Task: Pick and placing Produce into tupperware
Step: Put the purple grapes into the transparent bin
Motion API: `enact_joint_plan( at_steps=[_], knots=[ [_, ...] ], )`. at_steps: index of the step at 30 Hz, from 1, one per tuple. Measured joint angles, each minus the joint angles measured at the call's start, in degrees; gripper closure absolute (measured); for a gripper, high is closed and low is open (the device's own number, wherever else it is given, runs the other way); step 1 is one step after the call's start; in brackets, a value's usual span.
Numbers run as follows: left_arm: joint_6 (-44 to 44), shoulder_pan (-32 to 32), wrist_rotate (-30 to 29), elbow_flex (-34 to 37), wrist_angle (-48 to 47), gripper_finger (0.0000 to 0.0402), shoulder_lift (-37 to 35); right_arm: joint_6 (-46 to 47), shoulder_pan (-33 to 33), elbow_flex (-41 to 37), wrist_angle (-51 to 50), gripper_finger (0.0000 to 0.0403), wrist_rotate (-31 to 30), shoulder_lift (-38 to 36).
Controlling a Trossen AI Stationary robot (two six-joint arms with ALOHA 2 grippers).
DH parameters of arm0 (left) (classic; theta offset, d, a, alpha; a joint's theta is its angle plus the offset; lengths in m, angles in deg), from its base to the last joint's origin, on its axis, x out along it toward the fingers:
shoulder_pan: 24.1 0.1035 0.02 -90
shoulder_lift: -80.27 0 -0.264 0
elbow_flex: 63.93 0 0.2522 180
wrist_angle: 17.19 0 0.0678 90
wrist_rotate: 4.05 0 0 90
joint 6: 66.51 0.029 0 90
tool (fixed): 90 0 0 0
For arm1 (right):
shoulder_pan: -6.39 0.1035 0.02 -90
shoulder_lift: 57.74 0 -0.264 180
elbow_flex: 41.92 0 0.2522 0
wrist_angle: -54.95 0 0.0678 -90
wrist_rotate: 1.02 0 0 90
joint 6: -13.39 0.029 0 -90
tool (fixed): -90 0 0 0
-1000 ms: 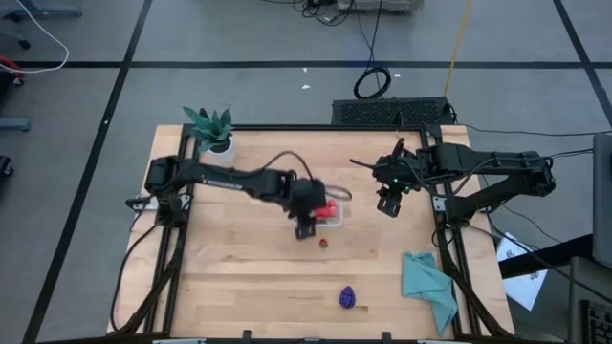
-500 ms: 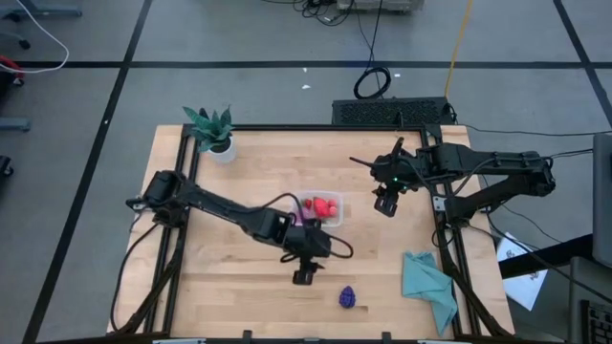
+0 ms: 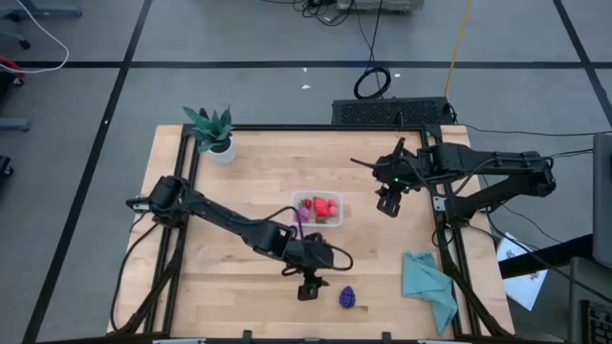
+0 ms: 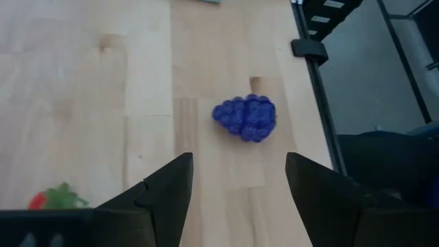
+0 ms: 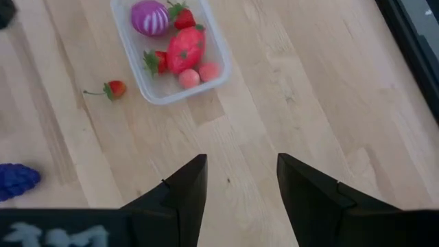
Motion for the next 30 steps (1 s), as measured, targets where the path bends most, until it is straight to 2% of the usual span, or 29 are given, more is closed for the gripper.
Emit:
enact_joint_plan(
  at_steps=[8, 11, 15, 18, 22, 30],
  knots=[
    [0.1, -2.3, -2.8, 0.0, 0.3, 0.0162, 0.0, -0.9, -2.6, 0.0, 1.3, 0.0234, -0.2, -1.1],
    [0.1, -2.5, -3.5, 0.0, -5.4, 0.0162, 0.0, -0.9, -2.7, 0.0, 2.7, 0.0234, 0.0, -1.1],
    [1.4, -0.9, -5.8, 0.0, -19.0, 0.0162, -1.2, -0.8, -0.5, 0.0, 4.9, 0.0234, 0.2, -1.1],
    [0.4, 1.4, -8.6, 0.0, -28.6, 0.0162, -3.1, 0.8, 2.6, 0.0, 7.6, 0.0234, 1.9, -1.0],
    [0.6, 3.4, -14.9, 0.0, -36.6, 0.0163, -5.8, 5.6, 9.8, 0.0, 9.5, 0.0234, 3.2, -0.2],
    [0.4, 6.7, -23.7, 0.0, -48.4, 0.0163, -12.7, 22.5, 26.1, 0.0, 10.0, 0.0234, 3.3, 7.0]
  ],
)
